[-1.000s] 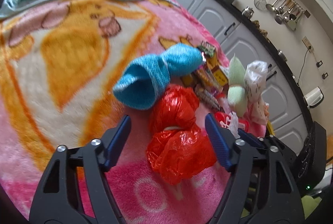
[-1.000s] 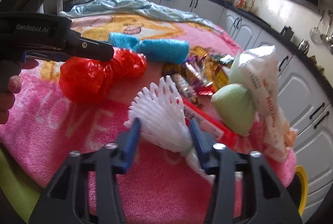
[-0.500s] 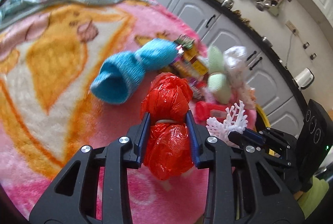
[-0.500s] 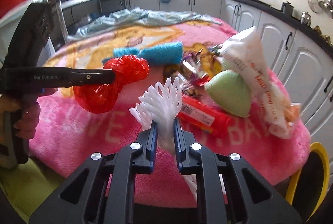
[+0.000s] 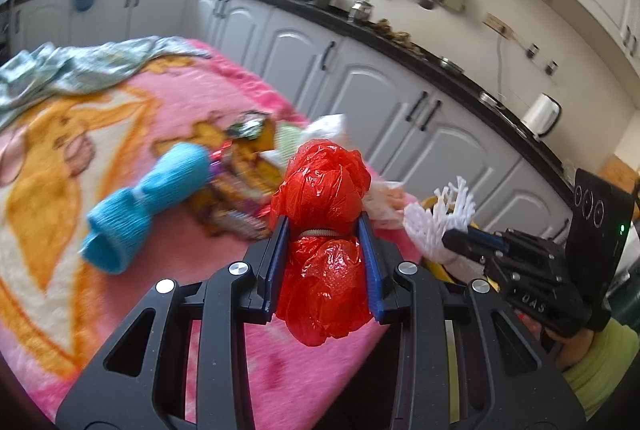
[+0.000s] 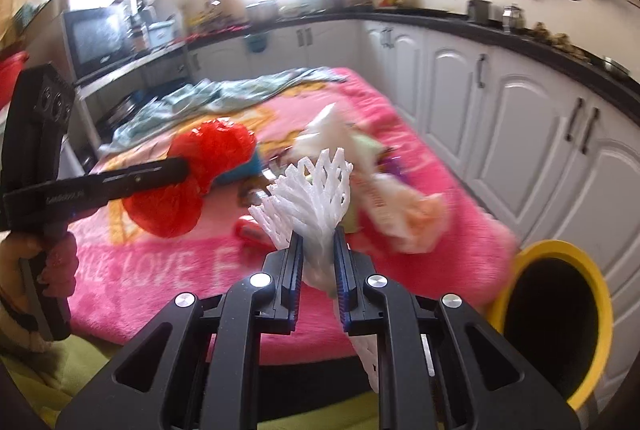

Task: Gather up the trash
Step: 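Carry both items to the yellow bin and open both tools to drop them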

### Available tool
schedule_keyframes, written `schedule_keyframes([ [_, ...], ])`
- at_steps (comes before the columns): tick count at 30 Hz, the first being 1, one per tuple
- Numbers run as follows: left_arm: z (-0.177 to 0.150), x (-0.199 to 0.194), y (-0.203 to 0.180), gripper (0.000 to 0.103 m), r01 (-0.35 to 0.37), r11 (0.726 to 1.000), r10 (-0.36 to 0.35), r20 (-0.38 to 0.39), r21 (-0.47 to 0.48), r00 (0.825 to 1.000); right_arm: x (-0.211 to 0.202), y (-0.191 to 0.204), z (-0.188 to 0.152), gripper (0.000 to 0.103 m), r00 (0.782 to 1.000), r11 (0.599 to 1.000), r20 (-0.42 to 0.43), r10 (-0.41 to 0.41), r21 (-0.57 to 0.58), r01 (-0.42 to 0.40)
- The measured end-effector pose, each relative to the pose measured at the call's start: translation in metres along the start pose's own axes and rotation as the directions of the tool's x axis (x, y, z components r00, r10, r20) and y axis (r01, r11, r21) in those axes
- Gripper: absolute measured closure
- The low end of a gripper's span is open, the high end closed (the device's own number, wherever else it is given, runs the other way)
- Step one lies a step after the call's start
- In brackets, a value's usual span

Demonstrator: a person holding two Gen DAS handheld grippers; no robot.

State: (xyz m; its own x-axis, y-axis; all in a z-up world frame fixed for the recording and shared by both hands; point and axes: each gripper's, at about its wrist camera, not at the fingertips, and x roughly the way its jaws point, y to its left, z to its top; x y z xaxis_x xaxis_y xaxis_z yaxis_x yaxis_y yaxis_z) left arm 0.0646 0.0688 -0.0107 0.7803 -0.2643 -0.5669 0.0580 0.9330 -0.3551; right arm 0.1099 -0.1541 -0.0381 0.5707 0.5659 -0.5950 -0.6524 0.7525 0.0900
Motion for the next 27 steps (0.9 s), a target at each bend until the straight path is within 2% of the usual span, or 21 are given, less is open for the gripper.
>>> schedule_keyframes([
  [10,0.018,0.035,-0.079,0.077,0.099,0.984,-0.096,-0.024,0.147,0.995,-0.05,-0.057,-0.007,0.089,0.989,0.989,0.076,-0.123,0.097,0.116],
  [15,0.024,0.052,-0.114,0.077,0.15,0.971,-0.147,-0.031,0.184,0.989,-0.073,-0.084,-0.014,0.089,0.979,0.974,0.099,-0.18,0.159,0.163],
  [20,0.023,0.074,-0.149,0.077,0.195,0.954,-0.187,-0.057,0.228,0.981,-0.093,-0.113,-0.018,0.089,0.964,0.949,0.115,-0.24,0.235,0.209],
  [27,0.017,0.105,-0.185,0.077,0.246,0.932,-0.226,-0.104,0.266,0.969,-0.115,-0.162,-0.038,0.089,0.936,0.893,0.113,-0.332,0.355,0.274],
])
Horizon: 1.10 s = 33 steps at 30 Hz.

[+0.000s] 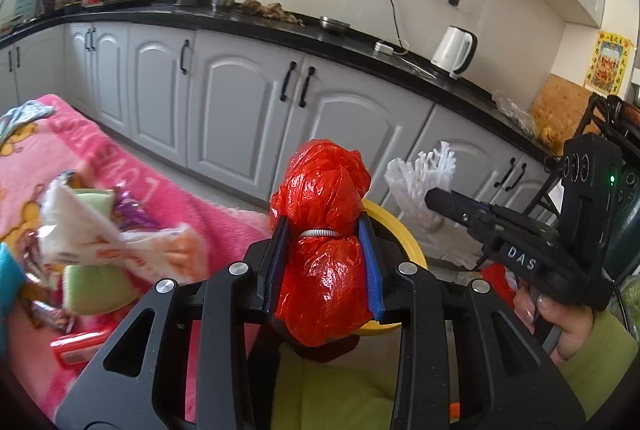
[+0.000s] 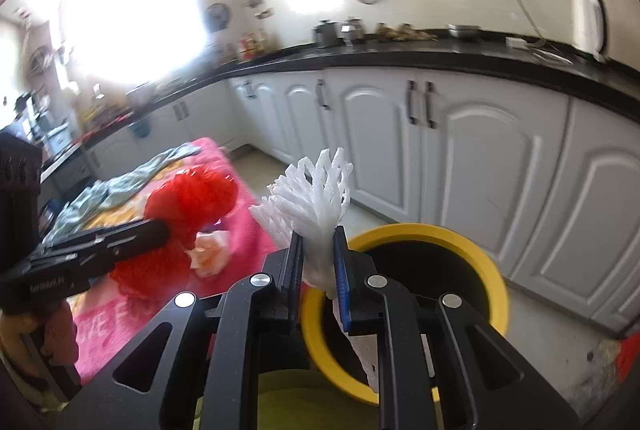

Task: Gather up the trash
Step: 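Carry both items to the yellow bin and open both tools to drop them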

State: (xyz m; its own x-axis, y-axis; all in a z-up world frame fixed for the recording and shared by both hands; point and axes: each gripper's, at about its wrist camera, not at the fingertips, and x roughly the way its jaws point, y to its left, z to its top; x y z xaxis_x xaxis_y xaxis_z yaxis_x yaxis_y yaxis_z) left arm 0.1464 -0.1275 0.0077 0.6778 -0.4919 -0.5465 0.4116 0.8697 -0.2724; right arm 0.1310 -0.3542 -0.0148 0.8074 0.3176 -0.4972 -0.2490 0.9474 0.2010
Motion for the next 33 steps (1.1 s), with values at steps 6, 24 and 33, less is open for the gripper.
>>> schedule_keyframes([
  [6,0.002,0.038,-0.016,0.077,0.039,0.999,-0.039,-0.025,0.014,0.999,0.004,-0.04,-0.009,0.089,0.998,0.994,-0.021,-0.061,0.088,0.063],
  [24,-0.005,0.131,-0.023,0.058,0.073,0.997,-0.075,-0.125,-0.017,0.989,0.038,-0.098,-0.017,0.063,0.996,0.951,-0.05,-0.075,0.296,0.086],
  [33,-0.004,0.112,-0.008,0.029,0.025,0.999,-0.028,-0.08,-0.029,0.996,0.029,-0.084,-0.012,0.048,0.996,0.964,0.001,-0.091,0.253,0.088],
])
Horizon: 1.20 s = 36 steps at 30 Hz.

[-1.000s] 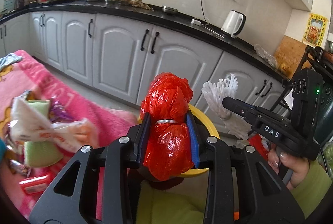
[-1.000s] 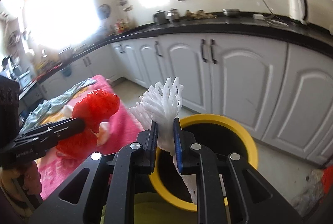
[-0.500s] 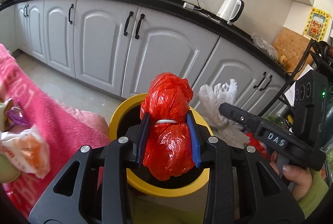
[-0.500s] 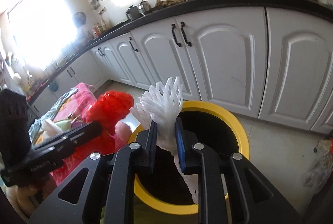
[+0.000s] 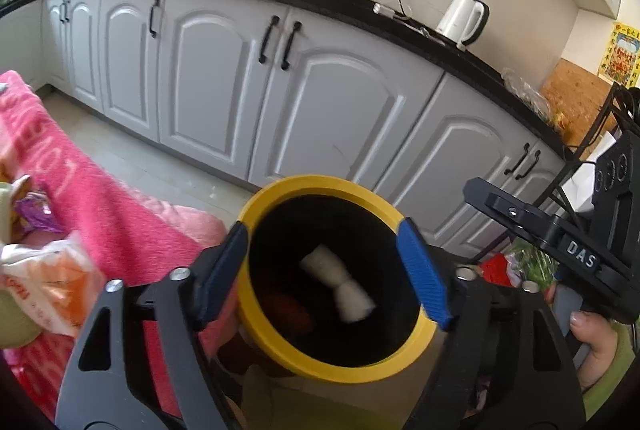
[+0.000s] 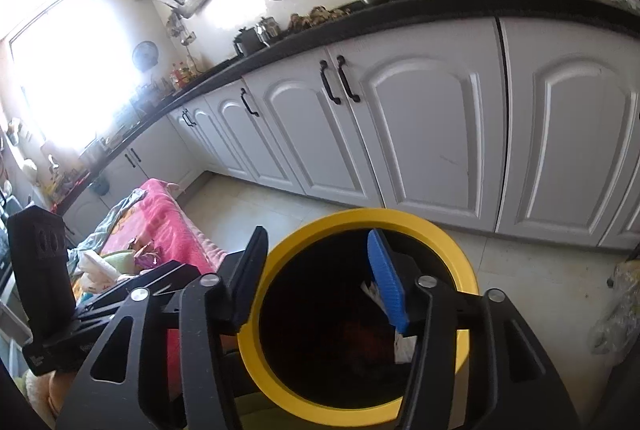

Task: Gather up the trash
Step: 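Carry both items to the yellow bin and open both tools to drop them, then move both tools back over the blanket toward the sponges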

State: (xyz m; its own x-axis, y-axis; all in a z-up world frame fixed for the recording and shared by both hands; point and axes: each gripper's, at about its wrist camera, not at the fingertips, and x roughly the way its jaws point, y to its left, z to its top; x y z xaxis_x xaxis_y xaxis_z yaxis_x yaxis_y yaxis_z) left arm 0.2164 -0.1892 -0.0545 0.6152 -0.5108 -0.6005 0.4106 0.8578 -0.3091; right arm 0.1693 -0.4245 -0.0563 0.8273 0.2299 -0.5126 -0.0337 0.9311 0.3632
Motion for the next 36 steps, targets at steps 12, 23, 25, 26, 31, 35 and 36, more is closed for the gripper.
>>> schedule_keyframes([
  [12,0.003,-0.072,0.031,0.011,-0.101,0.995,0.104,0.148,-0.024,0.984,-0.032,0.072,-0.005,0.028,0.992,0.976,0.125,0.032,-0.217,-0.004],
  [23,-0.002,-0.141,0.065,0.011,-0.2,0.976,0.215,0.25,-0.083,0.944,-0.045,0.137,-0.018,0.021,0.983,0.92,0.139,0.117,-0.387,-0.055],
  [25,-0.004,-0.153,0.072,0.011,-0.219,0.971,0.237,0.267,-0.095,0.934,-0.046,0.148,-0.021,0.02,0.982,0.911,0.134,0.133,-0.408,-0.068],
  [26,-0.005,-0.159,0.076,0.011,-0.23,0.968,0.249,0.273,-0.101,0.929,-0.045,0.155,-0.022,0.019,0.981,0.903,0.126,0.147,-0.422,-0.081],
  [31,-0.011,-0.182,0.094,0.011,-0.27,0.954,0.298,0.291,-0.133,0.909,-0.041,0.184,-0.032,0.017,0.978,0.869,0.092,0.187,-0.481,-0.121],
  [35,-0.019,-0.197,0.11,0.011,-0.297,0.941,0.334,0.292,-0.164,0.896,-0.034,0.206,-0.04,0.015,0.975,0.842,0.052,0.214,-0.516,-0.157],
  [36,-0.021,-0.199,0.113,0.011,-0.302,0.938,0.341,0.292,-0.172,0.893,-0.032,0.21,-0.042,0.015,0.975,0.836,0.044,0.217,-0.524,-0.163],
])
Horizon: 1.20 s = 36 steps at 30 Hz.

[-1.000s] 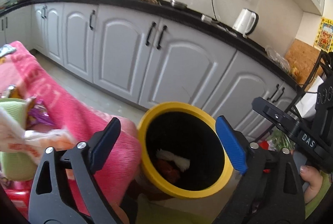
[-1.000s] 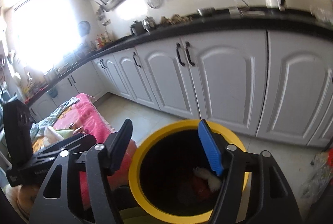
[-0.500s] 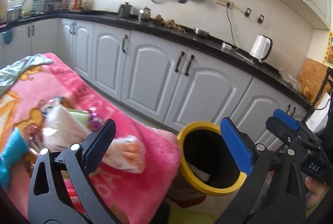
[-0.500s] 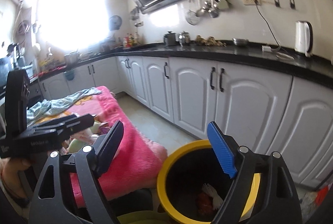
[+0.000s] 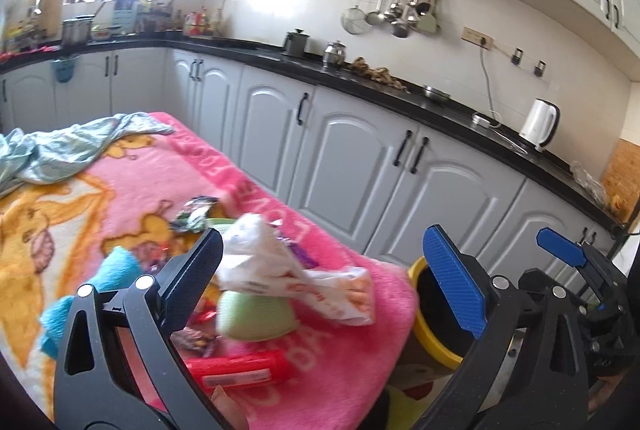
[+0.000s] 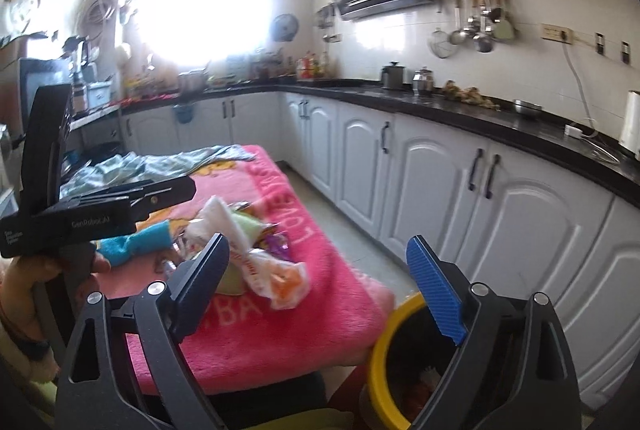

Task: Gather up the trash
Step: 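Move both tools back over the blanket toward the sponges, then grasp the blue mesh sponge with the left tool while the right tool grasps the white printed bag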

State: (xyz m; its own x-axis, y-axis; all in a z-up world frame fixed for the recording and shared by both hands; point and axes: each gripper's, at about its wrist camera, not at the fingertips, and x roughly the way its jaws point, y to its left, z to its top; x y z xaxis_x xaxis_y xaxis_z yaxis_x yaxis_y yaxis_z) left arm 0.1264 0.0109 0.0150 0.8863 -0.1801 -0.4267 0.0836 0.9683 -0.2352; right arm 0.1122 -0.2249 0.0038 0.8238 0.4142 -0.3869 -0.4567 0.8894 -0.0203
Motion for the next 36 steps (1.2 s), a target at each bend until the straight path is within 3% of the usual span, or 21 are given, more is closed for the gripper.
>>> schedule_keyframes([
  [12,-0.005,-0.022,0.064,0.011,-0.136,0.989,0.137,0.018,-0.061,0.99,0.06,0.052,0.004,0.009,0.985,0.984,-0.116,0.127,-0.107,-0.139],
  [23,-0.025,-0.034,0.142,0.011,-0.292,0.949,0.288,-0.047,-0.119,0.956,0.144,0.09,-0.004,0.009,0.946,0.954,-0.279,0.164,-0.201,-0.224],
  [34,-0.06,-0.012,0.189,0.011,-0.291,0.947,0.26,-0.213,-0.133,0.942,0.199,0.101,-0.01,0.01,0.924,0.947,-0.355,0.145,-0.222,-0.234],
  [36,-0.066,-0.007,0.192,0.011,-0.28,0.95,0.243,-0.237,-0.138,0.941,0.202,0.1,-0.011,0.018,0.918,0.946,-0.365,0.153,-0.213,-0.242],
])
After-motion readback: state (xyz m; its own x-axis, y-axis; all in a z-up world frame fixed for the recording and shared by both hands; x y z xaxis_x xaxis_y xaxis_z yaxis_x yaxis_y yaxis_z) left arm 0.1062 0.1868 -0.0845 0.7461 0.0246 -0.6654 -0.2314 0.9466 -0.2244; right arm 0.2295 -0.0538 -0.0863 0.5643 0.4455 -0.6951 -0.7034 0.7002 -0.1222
